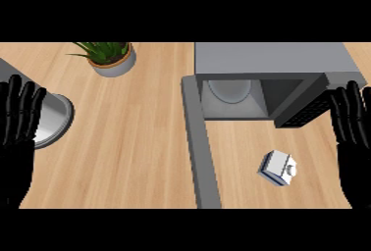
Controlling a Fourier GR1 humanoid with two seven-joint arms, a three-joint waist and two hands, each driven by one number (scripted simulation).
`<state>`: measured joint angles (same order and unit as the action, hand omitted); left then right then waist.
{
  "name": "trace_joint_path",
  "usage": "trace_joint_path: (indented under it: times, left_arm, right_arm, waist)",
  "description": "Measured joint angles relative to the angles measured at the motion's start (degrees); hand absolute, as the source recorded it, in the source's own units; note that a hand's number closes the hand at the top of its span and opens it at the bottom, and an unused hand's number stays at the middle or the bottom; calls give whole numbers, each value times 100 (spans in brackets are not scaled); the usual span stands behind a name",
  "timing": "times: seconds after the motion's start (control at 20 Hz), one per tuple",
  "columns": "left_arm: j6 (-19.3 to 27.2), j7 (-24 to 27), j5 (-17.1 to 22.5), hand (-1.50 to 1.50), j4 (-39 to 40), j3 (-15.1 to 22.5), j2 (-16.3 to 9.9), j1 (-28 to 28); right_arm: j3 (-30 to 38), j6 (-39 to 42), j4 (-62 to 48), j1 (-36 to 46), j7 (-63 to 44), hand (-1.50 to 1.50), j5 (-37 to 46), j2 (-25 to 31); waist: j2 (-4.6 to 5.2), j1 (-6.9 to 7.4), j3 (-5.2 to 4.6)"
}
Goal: Pick up the milk, place it into the microwave and close the microwave
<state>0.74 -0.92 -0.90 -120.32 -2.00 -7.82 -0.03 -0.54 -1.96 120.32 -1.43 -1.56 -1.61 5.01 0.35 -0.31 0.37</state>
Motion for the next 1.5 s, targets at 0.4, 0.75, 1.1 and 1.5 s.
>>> trace_joint_path:
  times: [0.4, 0.75, 1.1, 1.5]
  left_arm:
    - [192, -139, 140, -150, 81, -130, 262, 72]
    - [95, -488, 587, -150, -565, -331, 348, 781]
    - [-286, -559, 1142, -150, -1200, -701, 306, 1545]
    - [-666, -549, 1522, -150, -1624, -1019, 406, 2165]
  right_arm:
    - [-947, -1201, 204, -38, -217, -150, 1550, -412]
    - [-2171, -2035, 504, -280, -981, -150, 2651, -484]
    - [-2789, -2656, 601, -888, -1132, -150, 3449, -497]
    - [-2859, -3090, 362, -1327, -933, -150, 3321, -384]
  waist:
    - [-39, 41, -36]
    - [-48, 53, -40]
    - [-51, 53, -40]
    - [-52, 52, -37]
